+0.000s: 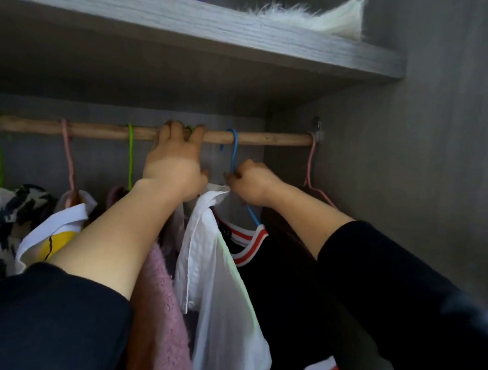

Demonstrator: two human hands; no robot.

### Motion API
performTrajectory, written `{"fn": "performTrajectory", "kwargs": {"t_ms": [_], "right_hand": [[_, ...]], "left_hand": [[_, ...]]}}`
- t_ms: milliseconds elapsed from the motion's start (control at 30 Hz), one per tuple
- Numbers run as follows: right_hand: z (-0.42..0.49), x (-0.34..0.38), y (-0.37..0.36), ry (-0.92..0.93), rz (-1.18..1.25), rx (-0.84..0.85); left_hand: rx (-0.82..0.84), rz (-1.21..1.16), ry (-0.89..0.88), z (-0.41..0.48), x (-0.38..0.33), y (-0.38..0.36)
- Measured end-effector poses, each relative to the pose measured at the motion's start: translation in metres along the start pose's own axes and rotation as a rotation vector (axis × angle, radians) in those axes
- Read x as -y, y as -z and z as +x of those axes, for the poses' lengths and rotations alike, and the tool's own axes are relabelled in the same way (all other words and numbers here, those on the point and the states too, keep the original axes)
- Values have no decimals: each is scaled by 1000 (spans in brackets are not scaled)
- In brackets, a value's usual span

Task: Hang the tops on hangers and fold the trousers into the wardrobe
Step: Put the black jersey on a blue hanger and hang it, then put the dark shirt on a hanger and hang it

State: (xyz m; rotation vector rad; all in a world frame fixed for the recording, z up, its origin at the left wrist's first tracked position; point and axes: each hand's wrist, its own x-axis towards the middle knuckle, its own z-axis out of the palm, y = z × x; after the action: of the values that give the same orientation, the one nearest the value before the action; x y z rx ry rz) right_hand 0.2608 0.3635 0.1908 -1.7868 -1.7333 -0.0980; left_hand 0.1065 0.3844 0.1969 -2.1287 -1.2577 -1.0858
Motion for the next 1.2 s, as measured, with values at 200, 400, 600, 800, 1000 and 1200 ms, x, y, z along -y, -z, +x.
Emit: {"fn": "performTrajectory", "kwargs": {"t_ms": [200, 400, 600, 800, 1000, 1200], "right_hand": [[-21, -34, 51, -57, -425, -310], [-39, -56, 44, -142, -794, -148], [-27, -66, 38, -330, -253, -185], [-16, -57, 48, -388, 212, -261], [-22, -44, 49, -244, 208, -354], [-90, -23, 56, -261, 160, -340]], "left_hand": [[-62, -35, 4, -1, 0, -6], [-60, -68, 19, 0, 0, -7], [-19, -84, 32, 1, 2, -4], [-51, -87, 30, 2, 1, -9], [-15, -89, 30, 2, 2, -7], [104, -172, -7, -4, 4, 7]]}}
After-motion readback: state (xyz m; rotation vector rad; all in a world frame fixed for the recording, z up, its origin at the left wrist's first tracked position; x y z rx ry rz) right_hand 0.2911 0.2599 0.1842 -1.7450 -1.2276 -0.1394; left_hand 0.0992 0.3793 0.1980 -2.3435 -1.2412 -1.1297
